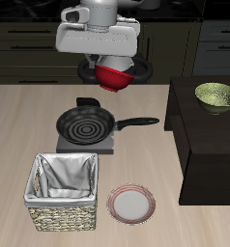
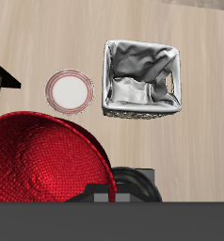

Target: Place the red bowl on the plate

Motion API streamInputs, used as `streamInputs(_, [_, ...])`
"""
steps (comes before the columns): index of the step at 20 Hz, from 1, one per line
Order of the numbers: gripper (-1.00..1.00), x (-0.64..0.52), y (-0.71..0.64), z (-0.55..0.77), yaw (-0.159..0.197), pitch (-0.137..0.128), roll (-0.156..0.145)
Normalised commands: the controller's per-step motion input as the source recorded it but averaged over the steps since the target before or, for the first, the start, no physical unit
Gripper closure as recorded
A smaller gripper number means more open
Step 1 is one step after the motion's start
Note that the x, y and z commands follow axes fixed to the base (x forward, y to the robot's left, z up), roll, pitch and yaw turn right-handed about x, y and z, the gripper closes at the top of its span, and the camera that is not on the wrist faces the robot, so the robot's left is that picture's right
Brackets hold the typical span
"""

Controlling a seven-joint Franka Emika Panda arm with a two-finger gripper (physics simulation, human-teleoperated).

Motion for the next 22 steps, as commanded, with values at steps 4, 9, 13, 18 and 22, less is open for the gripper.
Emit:
streamInputs(4, [1.00,0.21,0.11,0.06,0.012,0.003,-0.023])
streamInputs(9, [1.00,0.05,0.28,0.06,-0.006,-0.003,0.009])
streamInputs(13, [1.00,0.01,0.34,0.06,0.016,-0.024,0.022])
streamInputs(18, [1.00,0.24,0.24,0.03,-0.041,0.006,0.002])
streamInputs(22, [1.00,0.22,-0.03,0.04,-0.018,-0.003,-0.025])
